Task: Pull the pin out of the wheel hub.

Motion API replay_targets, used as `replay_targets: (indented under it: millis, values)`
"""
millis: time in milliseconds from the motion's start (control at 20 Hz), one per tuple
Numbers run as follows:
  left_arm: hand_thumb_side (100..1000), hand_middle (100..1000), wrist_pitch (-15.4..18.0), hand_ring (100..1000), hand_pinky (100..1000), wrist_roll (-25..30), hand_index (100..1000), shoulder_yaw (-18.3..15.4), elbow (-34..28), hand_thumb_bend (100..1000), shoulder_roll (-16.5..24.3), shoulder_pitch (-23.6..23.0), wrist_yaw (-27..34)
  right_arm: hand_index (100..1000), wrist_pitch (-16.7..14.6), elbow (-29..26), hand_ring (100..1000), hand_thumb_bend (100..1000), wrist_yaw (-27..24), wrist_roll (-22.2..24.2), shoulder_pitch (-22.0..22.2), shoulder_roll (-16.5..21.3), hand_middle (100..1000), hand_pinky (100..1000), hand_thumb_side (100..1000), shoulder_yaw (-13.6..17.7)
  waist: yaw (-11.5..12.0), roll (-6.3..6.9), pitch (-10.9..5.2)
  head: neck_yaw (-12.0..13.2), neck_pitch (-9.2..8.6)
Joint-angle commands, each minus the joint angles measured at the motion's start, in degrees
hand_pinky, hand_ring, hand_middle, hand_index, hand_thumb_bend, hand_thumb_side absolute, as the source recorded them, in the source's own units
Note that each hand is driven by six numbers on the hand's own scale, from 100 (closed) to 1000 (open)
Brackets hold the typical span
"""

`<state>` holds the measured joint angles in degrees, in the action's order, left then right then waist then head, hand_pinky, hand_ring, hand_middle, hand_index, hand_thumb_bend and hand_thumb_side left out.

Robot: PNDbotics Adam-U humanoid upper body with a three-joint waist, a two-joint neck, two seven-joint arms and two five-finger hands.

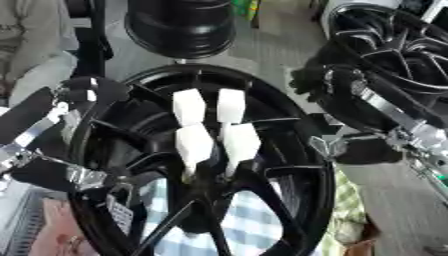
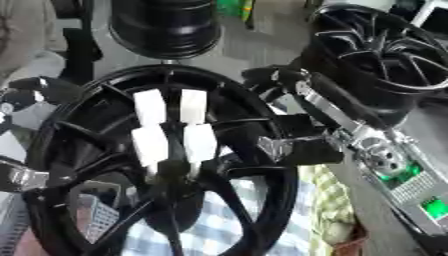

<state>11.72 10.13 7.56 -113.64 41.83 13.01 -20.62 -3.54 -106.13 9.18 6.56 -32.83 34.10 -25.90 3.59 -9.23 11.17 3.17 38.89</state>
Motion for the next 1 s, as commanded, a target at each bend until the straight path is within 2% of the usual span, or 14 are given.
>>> replay_targets:
  millis: [50,300,550,1000]
  values:
    - [630,809,0.3,786,770,-0.1,855,-0.1,-1.0,651,1.7,0.8,0.4,898,0.2,-1.1,771,201,-0.7,1.4,-1.8,2.0,768,701,196,-0.4,0.1,0.62,-0.9,-0.4,-0.62]
    - [629,809,0.3,785,768,-0.3,854,0.0,-1.0,644,1.4,1.0,1.0,899,1.1,-1.0,774,206,-1.6,4.6,-4.2,2.1,769,703,210,-2.2,0.2,0.59,-1.02,-0.4,-0.59]
    - [629,809,0.5,786,768,-0.5,855,0.0,-1.0,639,1.3,0.9,1.3,900,1.6,-0.2,780,253,-1.7,7.9,-6.2,1.5,773,707,267,-3.7,0.3,0.57,-1.13,-0.5,-0.41]
    - [629,808,0.7,787,770,-0.3,855,0.2,-1.0,628,1.3,0.9,1.4,894,1.6,2.4,787,300,-0.3,12.9,-8.9,0.2,778,719,284,-5.7,0.4,0.56,-1.31,-0.6,-0.15]
